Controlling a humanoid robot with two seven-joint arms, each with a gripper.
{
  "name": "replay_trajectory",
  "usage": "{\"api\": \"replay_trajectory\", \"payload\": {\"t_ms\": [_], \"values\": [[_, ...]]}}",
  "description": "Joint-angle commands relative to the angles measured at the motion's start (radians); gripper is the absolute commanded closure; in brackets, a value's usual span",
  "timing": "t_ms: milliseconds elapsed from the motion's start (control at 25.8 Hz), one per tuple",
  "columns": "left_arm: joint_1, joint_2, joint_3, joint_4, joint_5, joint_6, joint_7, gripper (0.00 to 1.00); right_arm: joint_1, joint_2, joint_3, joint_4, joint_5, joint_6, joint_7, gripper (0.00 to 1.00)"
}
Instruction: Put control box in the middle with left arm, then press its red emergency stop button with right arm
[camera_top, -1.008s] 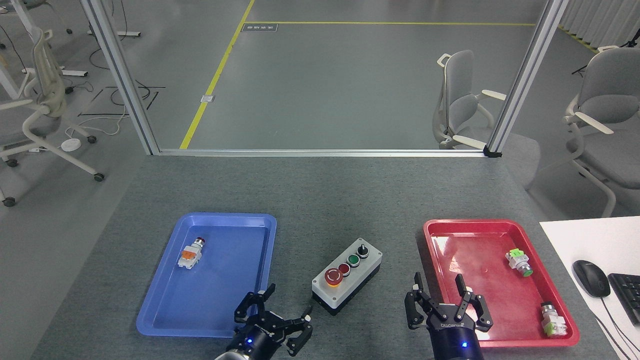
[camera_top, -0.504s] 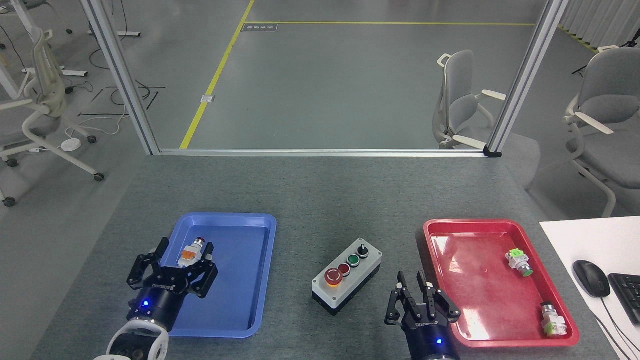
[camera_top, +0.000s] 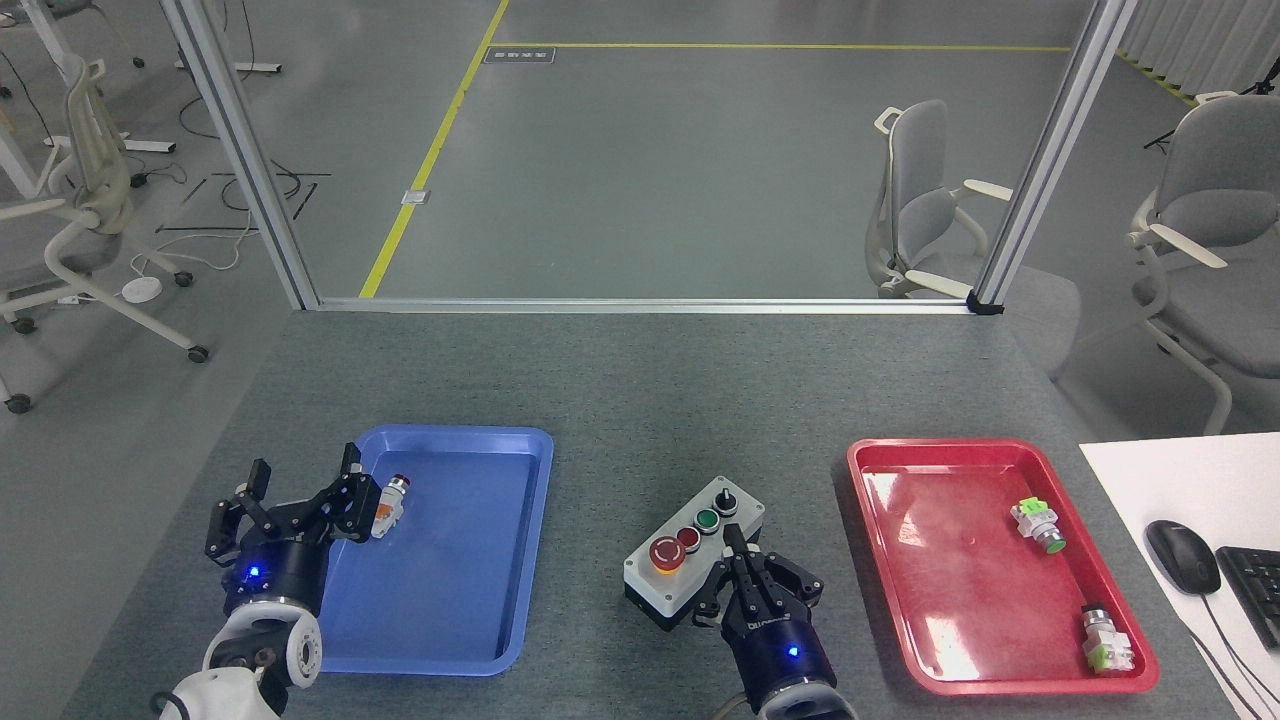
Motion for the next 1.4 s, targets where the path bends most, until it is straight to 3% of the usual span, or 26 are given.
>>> {"api": "replay_trajectory", "payload": {"t_ms": [0, 310, 814, 969, 1240, 1279, 1357], "values": [[-0.004, -0.004, -0.001, 0.002, -0.004, -0.001, -0.001, 0.02, -0.046, 0.018, 0.045, 0.069, -0.001, 0.024, -0.007, 1.00], [-0.015, 0.002, 0.002, -0.010, -0.001, -0.003, 0.000, 0.01, -0.109, 0.070, 0.105, 0.193, -0.001, 0.050, -0.013, 1.00], [-0.011, 0.002, 0.009, -0.023, -0.001, -0.003, -0.007, 0.01, -0.115, 0.067, 0.095, 0.302, 0.002, 0.047, -0.015, 1.00], [-0.003, 0.004, 0.016, -0.023, -0.001, -0.003, -0.009, 0.01, -0.115, 0.066, 0.095, 0.267, 0.000, 0.066, -0.044, 1.00], [0.049, -0.010, 0.013, -0.032, 0.001, -0.004, -0.009, 0.01, -0.091, 0.069, 0.043, 0.089, 0.000, 0.103, -0.058, 0.98], [0.063, -0.013, 0.007, -0.032, 0.002, -0.004, -0.009, 0.01, -0.074, 0.067, 0.023, 0.066, 0.000, 0.101, -0.058, 0.81], [0.078, -0.045, 0.005, -0.024, 0.002, -0.004, -0.007, 0.01, -0.050, 0.063, -0.015, 0.024, 0.000, 0.101, -0.061, 0.35]]}}
